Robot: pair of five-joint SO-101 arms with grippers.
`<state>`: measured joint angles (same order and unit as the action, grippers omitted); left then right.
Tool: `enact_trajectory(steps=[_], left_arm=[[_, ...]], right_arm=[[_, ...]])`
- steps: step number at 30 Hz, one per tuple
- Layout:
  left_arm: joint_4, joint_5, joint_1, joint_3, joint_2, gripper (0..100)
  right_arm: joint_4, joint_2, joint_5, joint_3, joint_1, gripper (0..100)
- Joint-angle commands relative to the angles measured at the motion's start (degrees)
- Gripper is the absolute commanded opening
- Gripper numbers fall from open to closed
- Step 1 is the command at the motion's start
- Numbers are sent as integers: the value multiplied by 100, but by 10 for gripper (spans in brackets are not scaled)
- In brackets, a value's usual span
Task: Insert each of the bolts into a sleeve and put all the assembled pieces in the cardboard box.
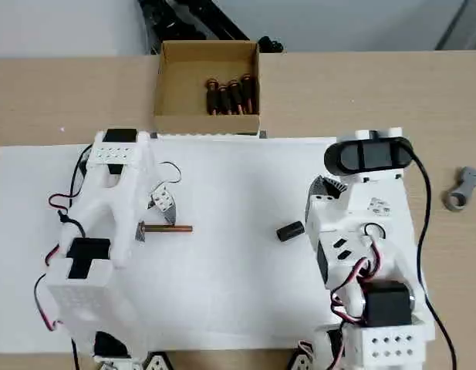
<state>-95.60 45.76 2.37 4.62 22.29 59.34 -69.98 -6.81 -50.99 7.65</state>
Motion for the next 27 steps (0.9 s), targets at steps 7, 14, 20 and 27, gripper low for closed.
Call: enact_trajectory(steps=[7,14,20,27], left_arm=[[44,-167,0,-233,44,30],[-334,-325,-26,-690,35,5],[-484,-475,-26,-1297,35,5],[-492,-1240,-62,-1903,-563,5]], right_arm=[[-453,-57,-35,-246,-57,3],[-426,-66,-35,-246,-57,3],[-400,-66,-35,-246,-57,3],[-295,-180,-457,-237,-48,3]])
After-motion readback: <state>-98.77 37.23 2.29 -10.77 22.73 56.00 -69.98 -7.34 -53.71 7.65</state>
